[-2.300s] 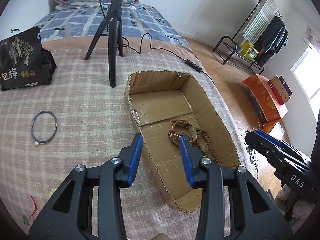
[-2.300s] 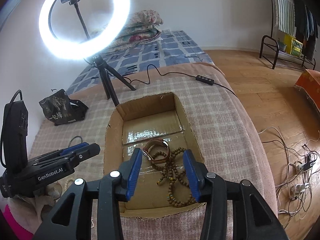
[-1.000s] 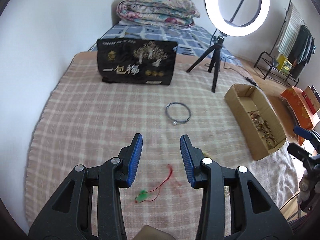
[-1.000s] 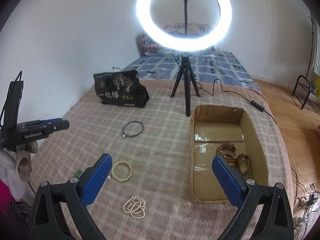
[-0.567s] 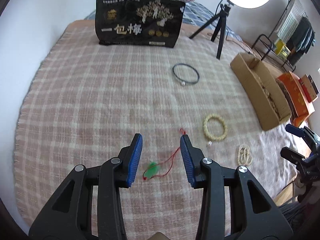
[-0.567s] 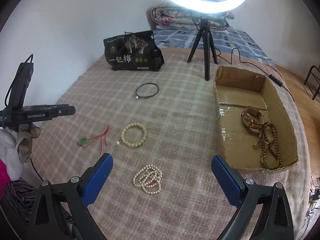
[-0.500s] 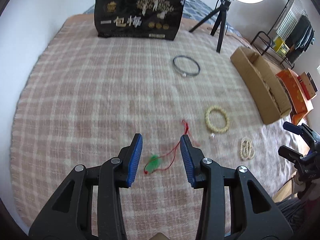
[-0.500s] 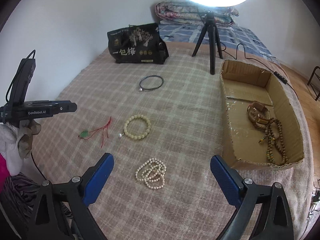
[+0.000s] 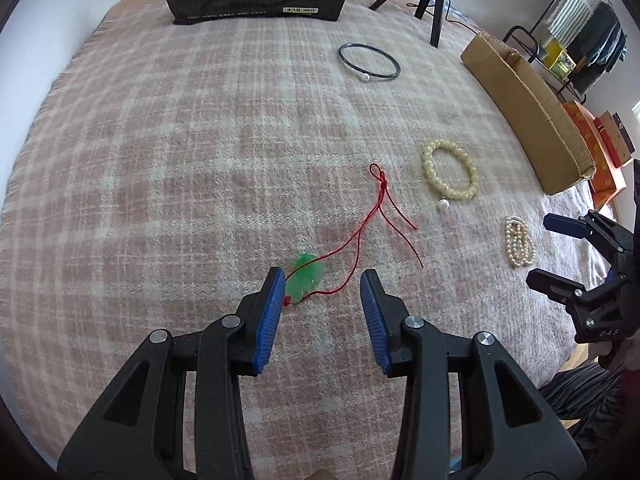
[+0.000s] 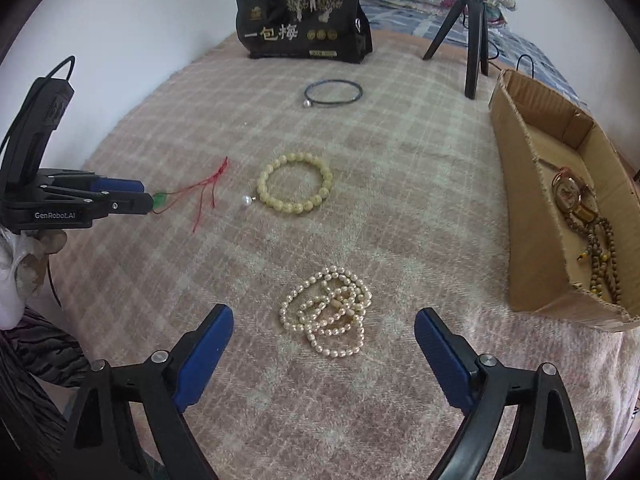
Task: Organize jewelry
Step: 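Grasp the green jade pendant with the left tool while the right tool grasps the pearl strand, then carry the pendant and pearl strand into the cardboard box and open both tools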
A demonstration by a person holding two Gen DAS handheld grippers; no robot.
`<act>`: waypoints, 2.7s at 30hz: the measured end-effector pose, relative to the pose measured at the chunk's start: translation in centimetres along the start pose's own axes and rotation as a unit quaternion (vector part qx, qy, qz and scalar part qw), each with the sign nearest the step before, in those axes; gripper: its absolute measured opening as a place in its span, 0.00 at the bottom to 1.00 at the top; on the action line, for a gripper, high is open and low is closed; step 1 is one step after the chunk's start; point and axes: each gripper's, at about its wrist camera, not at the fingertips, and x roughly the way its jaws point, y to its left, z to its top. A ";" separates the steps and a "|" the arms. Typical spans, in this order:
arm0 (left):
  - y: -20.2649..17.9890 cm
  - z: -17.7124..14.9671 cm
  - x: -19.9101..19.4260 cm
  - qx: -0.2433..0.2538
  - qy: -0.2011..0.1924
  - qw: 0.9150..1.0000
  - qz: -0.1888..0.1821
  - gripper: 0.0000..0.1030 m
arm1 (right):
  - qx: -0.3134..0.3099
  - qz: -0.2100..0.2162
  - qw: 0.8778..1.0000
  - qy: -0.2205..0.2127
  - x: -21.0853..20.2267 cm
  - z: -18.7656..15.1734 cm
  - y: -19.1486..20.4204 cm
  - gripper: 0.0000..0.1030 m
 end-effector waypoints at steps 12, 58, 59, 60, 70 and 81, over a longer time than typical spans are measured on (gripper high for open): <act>-0.1 0.3 1.7 0.025 0.010 0.999 0.024 0.31 | 0.003 -0.014 1.000 0.022 1.9 0.1 -0.5 0.83; -0.9 4.9 -4.4 -0.032 -0.100 0.994 -0.019 0.15 | -0.003 0.001 0.999 -0.038 -2.1 3.3 -0.6 0.01; -1.1 5.0 -4.7 -0.032 -0.103 0.994 -0.021 0.15 | 0.000 0.002 0.999 -0.043 -2.6 3.5 -0.7 0.01; -1.3 5.2 -5.0 -0.032 -0.108 0.993 -0.024 0.15 | 0.003 0.003 0.999 -0.050 -3.0 3.6 -0.7 0.01; -3.1 6.9 -7.1 -0.031 -0.135 0.989 -0.048 0.15 | 0.031 0.012 0.993 -0.114 -7.6 5.3 -2.3 0.01; -7.7 9.3 -8.6 -0.006 -0.161 0.984 -0.079 0.15 | 0.072 0.016 0.980 -0.184 -12.6 6.1 -5.4 0.01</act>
